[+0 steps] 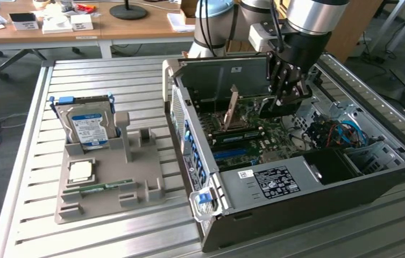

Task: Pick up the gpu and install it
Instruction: 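Insert the gpu into the slot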

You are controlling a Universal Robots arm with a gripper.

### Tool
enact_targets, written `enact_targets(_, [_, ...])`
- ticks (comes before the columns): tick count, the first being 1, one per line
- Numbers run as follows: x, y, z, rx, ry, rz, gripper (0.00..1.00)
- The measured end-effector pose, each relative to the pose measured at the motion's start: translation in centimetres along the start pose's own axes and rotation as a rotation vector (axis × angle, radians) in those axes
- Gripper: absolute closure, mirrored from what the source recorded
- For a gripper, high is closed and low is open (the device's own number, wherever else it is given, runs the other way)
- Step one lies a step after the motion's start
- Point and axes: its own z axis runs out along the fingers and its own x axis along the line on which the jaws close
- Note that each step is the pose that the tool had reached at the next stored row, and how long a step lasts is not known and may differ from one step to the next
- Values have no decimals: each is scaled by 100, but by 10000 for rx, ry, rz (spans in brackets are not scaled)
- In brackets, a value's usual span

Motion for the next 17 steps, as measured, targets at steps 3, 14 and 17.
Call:
enact_targets(3, [0, 0, 0, 0, 1, 0, 73])
enact_targets(14, [2, 1, 24, -1, 1, 0, 73])
enact_targets(17, [2, 1, 35, 1, -4, 0, 73])
